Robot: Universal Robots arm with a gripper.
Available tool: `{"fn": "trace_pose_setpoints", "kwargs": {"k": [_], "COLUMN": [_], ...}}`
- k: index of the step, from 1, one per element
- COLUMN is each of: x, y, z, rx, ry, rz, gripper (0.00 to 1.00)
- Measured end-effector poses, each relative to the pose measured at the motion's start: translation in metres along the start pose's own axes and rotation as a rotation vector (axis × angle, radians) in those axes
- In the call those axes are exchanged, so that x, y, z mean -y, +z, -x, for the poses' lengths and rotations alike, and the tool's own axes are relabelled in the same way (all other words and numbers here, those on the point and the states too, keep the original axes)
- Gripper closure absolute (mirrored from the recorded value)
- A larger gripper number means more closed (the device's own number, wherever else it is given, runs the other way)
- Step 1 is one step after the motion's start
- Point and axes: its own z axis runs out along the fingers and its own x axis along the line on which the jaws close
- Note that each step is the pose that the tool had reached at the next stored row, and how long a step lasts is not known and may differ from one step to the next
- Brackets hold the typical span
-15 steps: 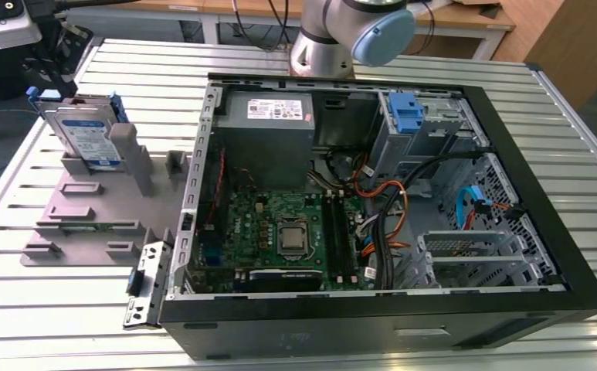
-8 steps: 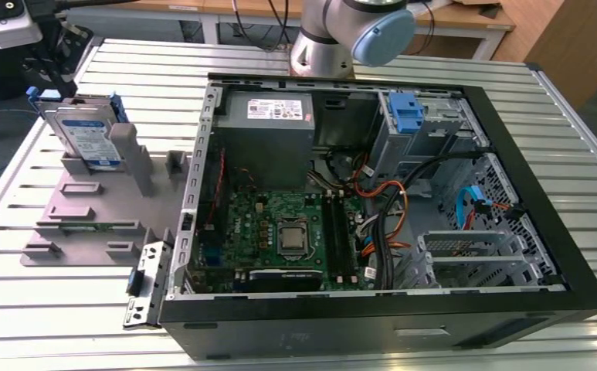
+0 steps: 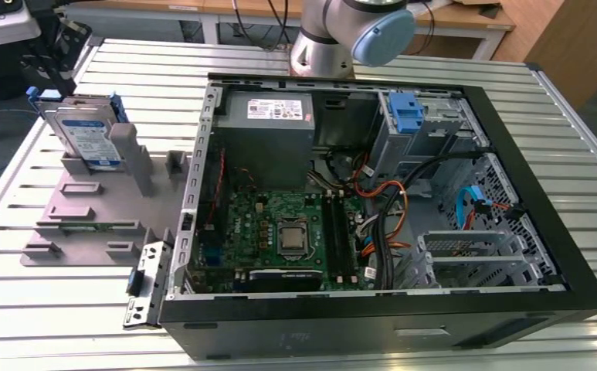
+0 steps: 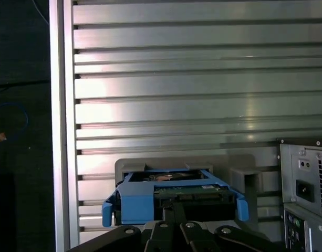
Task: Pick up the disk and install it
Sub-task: 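Pick up the disk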
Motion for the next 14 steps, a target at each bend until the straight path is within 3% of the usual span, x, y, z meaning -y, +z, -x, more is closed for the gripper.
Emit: {"fn": "trace_pose_setpoints", "kwargs": {"k": [4,12,14], "x": [0.0,0.0,0.0], "y": [-0.0001,-0.0001,-0.0002], "z": [0.0,0.0,0.0], "rx": [-0.0016,-0.0066,-0.0068], "ry": [-0.036,-0.165,-0.166], "rz": [0.0008,0.0041,0.0041], "gripper": [0.89,0.89,0.89]}}
